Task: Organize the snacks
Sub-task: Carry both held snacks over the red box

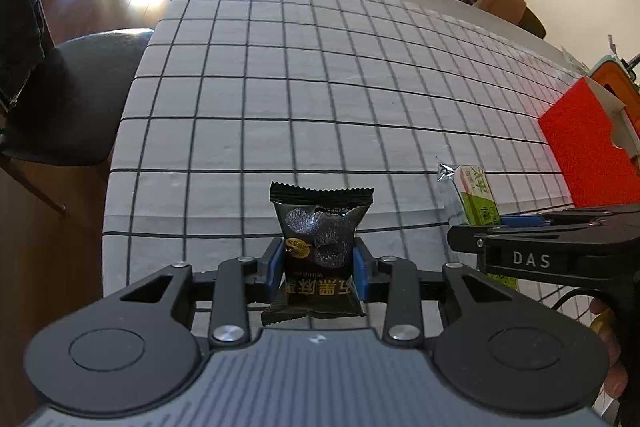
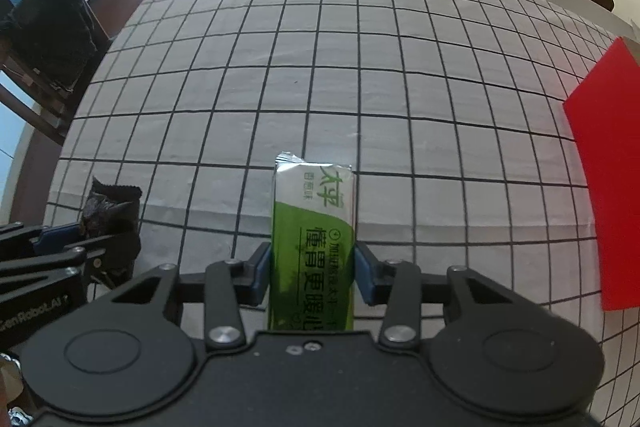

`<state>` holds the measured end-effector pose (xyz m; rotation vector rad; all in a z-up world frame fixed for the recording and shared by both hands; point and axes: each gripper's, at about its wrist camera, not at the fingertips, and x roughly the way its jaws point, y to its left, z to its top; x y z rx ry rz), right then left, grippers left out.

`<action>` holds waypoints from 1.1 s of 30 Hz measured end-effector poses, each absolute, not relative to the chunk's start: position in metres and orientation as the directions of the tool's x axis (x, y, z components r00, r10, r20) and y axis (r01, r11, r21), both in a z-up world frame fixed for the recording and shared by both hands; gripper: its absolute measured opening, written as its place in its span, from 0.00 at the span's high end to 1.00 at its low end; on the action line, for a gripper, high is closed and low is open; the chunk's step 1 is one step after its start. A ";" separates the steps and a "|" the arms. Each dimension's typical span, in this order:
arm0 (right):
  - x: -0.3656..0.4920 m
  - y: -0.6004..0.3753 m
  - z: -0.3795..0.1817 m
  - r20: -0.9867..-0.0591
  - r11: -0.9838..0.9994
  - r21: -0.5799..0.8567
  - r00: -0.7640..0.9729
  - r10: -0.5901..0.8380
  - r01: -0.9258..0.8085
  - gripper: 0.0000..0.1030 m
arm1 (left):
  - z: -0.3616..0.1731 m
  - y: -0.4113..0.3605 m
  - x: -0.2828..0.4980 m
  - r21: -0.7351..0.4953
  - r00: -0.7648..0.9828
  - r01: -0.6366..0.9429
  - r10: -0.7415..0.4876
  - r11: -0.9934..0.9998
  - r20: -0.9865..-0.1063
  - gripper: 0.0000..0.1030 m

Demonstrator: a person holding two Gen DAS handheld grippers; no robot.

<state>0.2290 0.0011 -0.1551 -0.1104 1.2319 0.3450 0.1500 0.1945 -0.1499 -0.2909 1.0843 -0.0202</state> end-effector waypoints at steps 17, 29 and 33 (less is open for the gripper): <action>0.219 -0.102 -0.079 -0.897 0.913 0.163 0.329 0.294 -0.373 0.60 | -0.079 0.105 0.153 -0.220 0.510 -0.057 -0.161 0.974 -0.845 0.67; 0.237 -0.205 -0.044 -0.861 0.928 0.161 0.412 0.299 -0.336 0.60 | -0.038 -0.006 0.184 -0.188 0.536 0.034 -0.177 0.982 -0.825 0.67; 0.247 -0.242 -0.039 -0.852 0.938 0.150 0.440 0.283 -0.313 0.60 | -0.031 -0.046 0.197 -0.178 0.543 0.069 -0.187 0.982 -0.819 0.67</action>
